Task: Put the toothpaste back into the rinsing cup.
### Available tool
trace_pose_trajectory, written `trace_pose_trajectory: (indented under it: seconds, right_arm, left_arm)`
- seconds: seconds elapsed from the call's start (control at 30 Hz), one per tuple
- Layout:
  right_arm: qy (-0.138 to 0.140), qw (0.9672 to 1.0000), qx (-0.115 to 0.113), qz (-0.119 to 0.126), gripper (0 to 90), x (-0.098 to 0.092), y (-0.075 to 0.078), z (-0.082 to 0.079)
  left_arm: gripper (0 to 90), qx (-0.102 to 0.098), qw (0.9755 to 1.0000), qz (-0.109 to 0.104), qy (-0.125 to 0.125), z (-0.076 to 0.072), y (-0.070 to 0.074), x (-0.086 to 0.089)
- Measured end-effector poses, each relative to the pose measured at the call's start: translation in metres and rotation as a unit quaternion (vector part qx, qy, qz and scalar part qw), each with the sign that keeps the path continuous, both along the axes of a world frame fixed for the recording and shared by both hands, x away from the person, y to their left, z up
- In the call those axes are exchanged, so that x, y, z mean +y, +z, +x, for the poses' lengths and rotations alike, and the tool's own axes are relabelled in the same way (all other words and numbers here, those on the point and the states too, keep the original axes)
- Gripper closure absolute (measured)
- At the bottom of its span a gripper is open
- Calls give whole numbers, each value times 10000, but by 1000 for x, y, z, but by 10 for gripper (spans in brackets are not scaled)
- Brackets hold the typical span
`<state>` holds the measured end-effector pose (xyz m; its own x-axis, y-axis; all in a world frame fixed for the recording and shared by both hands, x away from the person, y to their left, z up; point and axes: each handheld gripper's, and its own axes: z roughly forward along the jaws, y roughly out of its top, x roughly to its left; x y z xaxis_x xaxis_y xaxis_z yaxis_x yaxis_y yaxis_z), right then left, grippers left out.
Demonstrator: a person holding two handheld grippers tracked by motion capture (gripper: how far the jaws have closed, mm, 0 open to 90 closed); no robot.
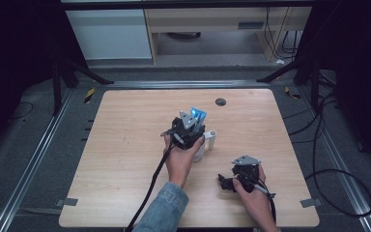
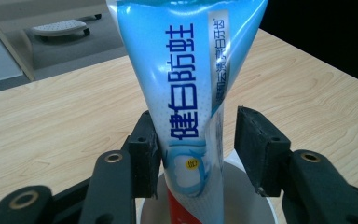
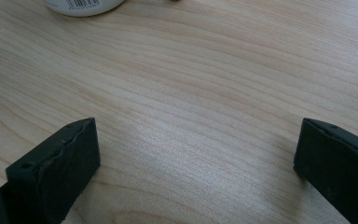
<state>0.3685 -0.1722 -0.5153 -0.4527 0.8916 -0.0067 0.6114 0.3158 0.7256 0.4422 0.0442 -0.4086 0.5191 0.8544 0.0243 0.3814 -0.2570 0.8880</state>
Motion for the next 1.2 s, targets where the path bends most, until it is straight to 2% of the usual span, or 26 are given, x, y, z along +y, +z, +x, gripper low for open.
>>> trace_pose_trajectory:
  seconds: [0.33,0.47,0.57,0.8,1.03,1.2]
  right_arm:
    - [2,10000,0,2,4,0,0,0]
    - [0,10000,1,2,4,0,0,0]
    - [0,10000,1,2,4,0,0,0]
    - [-4,10000,9,6,4,0,0,0]
    - [-5,10000,10,7,4,0,0,0]
    - [-2,10000,8,4,4,0,0,0]
  left_arm:
    - [421,-14,9999,83,76,1,1,4]
    - [362,103,9998,146,35,2,0,7]
    - [355,48,9999,117,60,2,1,9]
    - [319,55,9999,132,81,2,1,13]
    - [290,55,9999,149,-66,-2,2,12]
    - [252,-17,9998,125,-163,-8,7,13]
